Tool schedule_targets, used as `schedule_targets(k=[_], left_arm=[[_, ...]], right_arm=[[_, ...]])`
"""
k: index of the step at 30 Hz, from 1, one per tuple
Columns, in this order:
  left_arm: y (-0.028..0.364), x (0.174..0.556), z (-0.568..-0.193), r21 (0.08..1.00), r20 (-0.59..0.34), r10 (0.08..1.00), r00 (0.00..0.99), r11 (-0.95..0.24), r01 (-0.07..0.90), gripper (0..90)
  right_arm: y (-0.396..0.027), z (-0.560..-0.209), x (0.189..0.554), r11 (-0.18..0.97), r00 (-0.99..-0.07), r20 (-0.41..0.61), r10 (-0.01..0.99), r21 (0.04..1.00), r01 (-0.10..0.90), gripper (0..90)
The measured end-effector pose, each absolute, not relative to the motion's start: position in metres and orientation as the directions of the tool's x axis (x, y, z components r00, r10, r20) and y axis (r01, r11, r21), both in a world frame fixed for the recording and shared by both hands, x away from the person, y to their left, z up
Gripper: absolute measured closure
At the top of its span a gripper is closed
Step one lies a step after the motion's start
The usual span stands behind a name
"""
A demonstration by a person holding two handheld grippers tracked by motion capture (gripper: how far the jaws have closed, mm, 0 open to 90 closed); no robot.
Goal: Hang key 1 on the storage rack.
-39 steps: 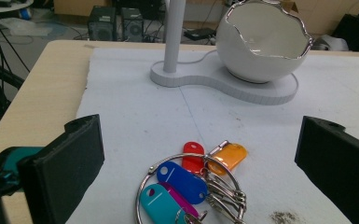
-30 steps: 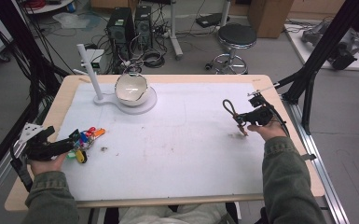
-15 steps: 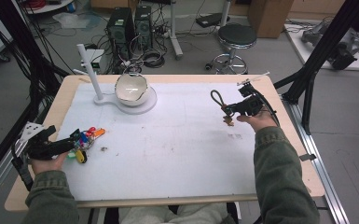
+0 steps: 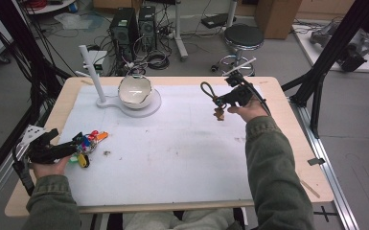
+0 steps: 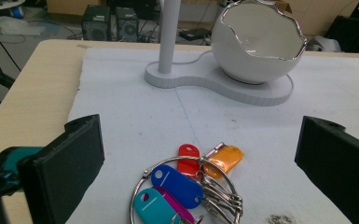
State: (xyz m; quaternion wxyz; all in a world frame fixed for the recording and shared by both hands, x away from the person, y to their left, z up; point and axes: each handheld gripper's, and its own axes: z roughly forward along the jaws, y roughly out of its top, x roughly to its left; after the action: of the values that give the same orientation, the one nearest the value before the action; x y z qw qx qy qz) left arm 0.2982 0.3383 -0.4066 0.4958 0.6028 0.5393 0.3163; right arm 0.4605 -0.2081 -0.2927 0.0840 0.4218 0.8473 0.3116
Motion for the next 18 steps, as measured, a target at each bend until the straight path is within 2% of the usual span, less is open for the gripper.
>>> schedule_targets(k=[18], left_arm=[[0.341,0.299,-0.407,0.941,-0.172,0.96,0.223,0.094,0.325,1.7]], right_arm=[[-0.128,-0.27,0.482,0.475,-0.696,0.135,0.706,0.639,0.606,77.4]])
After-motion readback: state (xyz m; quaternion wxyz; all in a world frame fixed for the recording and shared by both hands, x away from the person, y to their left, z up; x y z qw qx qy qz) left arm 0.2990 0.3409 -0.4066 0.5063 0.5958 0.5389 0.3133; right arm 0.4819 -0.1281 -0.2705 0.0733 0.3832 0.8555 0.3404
